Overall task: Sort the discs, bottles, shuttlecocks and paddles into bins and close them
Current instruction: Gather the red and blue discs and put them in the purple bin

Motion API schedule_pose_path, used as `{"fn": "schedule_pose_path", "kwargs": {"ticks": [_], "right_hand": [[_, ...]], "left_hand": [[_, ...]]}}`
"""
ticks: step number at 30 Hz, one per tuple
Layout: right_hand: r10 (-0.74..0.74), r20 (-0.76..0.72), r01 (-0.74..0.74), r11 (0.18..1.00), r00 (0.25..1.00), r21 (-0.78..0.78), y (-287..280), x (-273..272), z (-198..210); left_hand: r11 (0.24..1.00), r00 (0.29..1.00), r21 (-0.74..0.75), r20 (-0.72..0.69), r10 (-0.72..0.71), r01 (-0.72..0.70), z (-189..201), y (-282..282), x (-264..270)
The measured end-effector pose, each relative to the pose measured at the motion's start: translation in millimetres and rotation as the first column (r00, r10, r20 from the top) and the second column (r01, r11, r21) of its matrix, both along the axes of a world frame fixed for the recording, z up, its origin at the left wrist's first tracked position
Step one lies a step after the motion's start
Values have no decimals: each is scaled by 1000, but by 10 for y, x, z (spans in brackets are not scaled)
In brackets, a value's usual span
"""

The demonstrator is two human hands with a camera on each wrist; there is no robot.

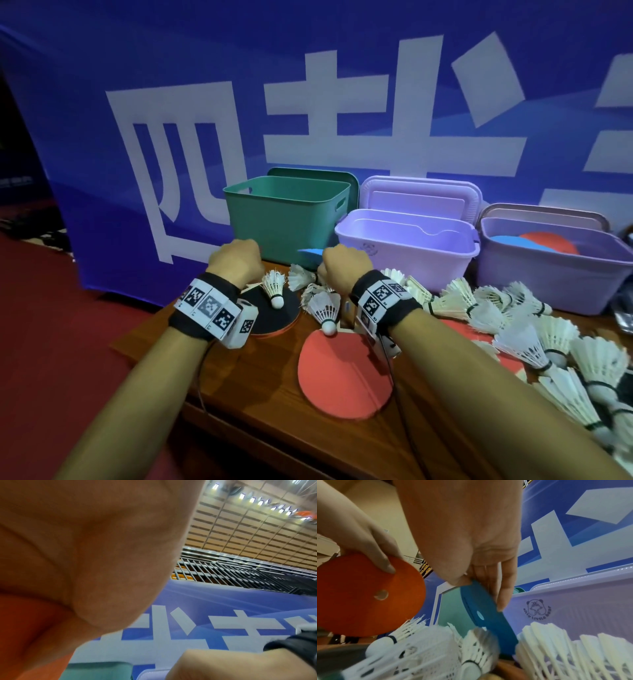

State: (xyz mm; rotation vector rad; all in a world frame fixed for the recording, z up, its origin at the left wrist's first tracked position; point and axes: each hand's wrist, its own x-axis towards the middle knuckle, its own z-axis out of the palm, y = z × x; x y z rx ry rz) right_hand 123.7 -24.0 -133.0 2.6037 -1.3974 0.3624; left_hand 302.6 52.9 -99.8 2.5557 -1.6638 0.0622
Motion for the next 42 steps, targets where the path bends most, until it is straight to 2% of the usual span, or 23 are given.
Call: {"fn": "schedule_pose_path", "kwargs": {"ticks": [3,5,7,10,13,14,15,17,18,19,22,24,30,34,36,37,38,39,42], "right_hand": [[-115,121,126,988,986,-86,0,-88,92],[-138,253,179,973,958,-147,30,-200,211],[-103,474,197,968,875,-153,75,-344,358],[-43,801,124,992,598,-39,87,-612,564],[-78,958,-48,994,276,95,104,-984,686],[-103,972,-85,989,213,123,116,-1132,709],[-124,976,-103,984,180,144,122,-1288,723],[-127,980,-101,985,151,143,130,-1622,730],[-124,981,-78,988,147,137,116,-1802,719],[-122,981,-47,990,152,131,98,-1991,705],[-118,966,113,989,229,94,28,-2551,638],[-118,964,209,976,239,67,-20,-2922,608],[-47,977,457,888,207,-54,-54,-3805,634],[33,982,465,877,186,-117,-160,-4104,569],[49,985,451,884,164,-119,-245,-4164,514],[43,985,442,890,169,-114,-297,-4171,490],[31,983,432,895,183,-109,-362,-4175,454],[16,982,421,902,189,-96,-425,-4172,416],[-29,984,389,920,173,-42,-555,-4166,347]], "left_hand": [[986,996,-165,84,-15,29,227,115,-199],[952,994,-298,95,-50,77,347,136,-327],[884,990,-446,81,-113,138,445,105,-475],[769,967,-605,4,-254,205,539,-40,-746],[604,897,-750,-31,-440,271,555,-285,-1092],[548,866,-786,-33,-500,286,554,-364,-1238],[501,833,-816,-44,-551,289,552,-440,-1394],[456,758,-849,-107,-644,267,547,-576,-1734],[457,710,-851,-155,-687,257,550,-626,-1920],[473,644,-845,-219,-733,250,550,-676,-2115],[560,385,-797,-454,-803,228,514,-866,-2670],[601,285,-774,-541,-791,198,449,-1047,-3005],[661,288,-738,-609,-739,138,274,-1673,-3832],[707,252,-695,-667,-701,129,116,-2071,-4116],[715,214,-676,-683,-698,177,49,-2191,-4209],[713,248,-662,-668,-702,233,21,-2245,-4226],[699,254,-662,-651,-715,270,-29,-2298,-4249],[705,310,-633,-633,-710,321,-77,-2366,-4254],[711,415,-552,-578,-703,436,-242,-2614,-4207]]}}
